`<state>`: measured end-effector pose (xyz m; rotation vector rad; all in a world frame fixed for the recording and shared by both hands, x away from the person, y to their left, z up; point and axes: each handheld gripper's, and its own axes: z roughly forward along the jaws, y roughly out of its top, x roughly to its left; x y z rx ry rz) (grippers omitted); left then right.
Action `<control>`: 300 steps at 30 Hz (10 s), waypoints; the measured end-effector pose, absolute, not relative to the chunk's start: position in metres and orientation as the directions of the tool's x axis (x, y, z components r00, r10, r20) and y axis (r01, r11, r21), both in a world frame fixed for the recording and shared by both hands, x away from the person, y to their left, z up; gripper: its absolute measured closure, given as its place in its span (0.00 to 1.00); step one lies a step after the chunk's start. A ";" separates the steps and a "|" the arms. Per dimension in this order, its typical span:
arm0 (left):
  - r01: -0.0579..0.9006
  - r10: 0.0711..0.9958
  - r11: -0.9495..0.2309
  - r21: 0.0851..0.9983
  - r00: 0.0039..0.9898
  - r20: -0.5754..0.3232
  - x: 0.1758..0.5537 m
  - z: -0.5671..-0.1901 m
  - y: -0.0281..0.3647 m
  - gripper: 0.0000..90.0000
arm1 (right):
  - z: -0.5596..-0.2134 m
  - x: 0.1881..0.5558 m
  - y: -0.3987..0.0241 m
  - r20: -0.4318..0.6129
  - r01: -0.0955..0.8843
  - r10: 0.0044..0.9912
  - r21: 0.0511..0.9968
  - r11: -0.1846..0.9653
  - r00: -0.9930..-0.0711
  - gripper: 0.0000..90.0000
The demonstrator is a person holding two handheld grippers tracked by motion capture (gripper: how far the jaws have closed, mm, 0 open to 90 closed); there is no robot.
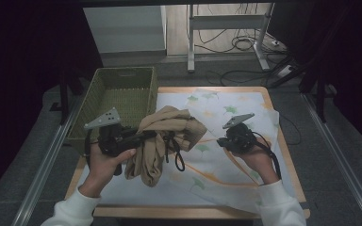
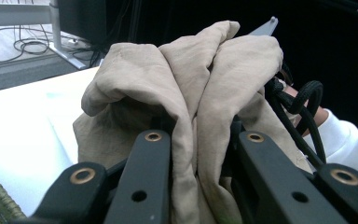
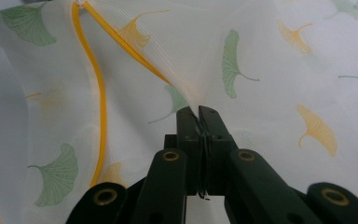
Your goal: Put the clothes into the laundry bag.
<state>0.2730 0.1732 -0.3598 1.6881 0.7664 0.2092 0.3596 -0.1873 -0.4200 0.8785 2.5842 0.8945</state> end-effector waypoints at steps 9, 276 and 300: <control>0.381 0.583 -0.117 0.917 0.774 -0.248 0.271 -0.368 0.165 0.89 | -0.420 0.360 -0.187 -0.053 0.457 0.623 0.632 0.626 -0.780 0.96; 0.477 0.543 -0.453 0.753 0.818 -0.192 0.274 -0.473 0.094 1.00 | -0.406 0.354 -0.192 -0.015 0.435 0.605 0.680 0.590 -0.796 0.97; 0.500 0.507 -0.503 0.705 0.831 -0.228 0.263 -0.498 0.082 1.00 | -0.409 0.354 -0.191 -0.013 0.438 0.604 0.676 0.592 -0.797 0.97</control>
